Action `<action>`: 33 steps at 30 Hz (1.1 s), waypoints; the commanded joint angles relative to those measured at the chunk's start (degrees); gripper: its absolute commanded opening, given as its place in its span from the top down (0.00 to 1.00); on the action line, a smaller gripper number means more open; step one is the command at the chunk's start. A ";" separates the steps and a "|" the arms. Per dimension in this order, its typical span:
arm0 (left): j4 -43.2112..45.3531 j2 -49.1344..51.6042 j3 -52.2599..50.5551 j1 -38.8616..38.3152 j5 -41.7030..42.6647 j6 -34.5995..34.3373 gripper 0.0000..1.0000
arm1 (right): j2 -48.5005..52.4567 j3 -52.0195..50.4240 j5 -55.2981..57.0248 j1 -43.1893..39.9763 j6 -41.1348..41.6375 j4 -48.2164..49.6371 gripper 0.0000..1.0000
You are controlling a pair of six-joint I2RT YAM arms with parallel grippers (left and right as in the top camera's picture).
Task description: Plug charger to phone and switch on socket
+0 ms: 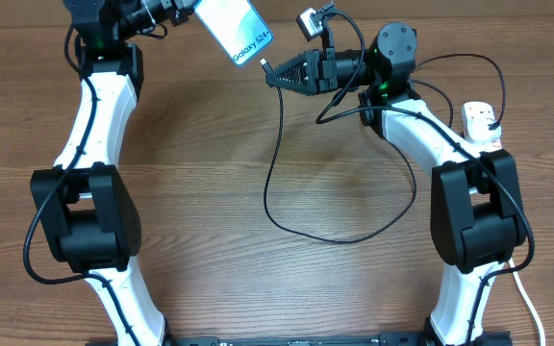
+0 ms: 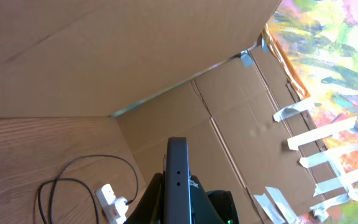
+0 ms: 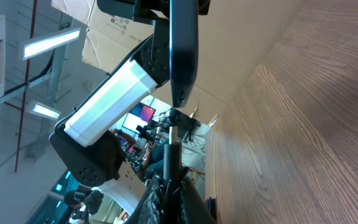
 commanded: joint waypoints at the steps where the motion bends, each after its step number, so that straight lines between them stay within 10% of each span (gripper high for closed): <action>1: 0.63 -0.76 0.74 -1.11 0.07 0.79 0.96 | -0.04 -0.13 -0.42 0.00 -0.17 0.39 0.96; 33: 0.59 -0.76 0.74 -1.46 1.62 0.72 0.96 | -0.04 -0.13 1.92 -0.39 -0.07 2.08 0.96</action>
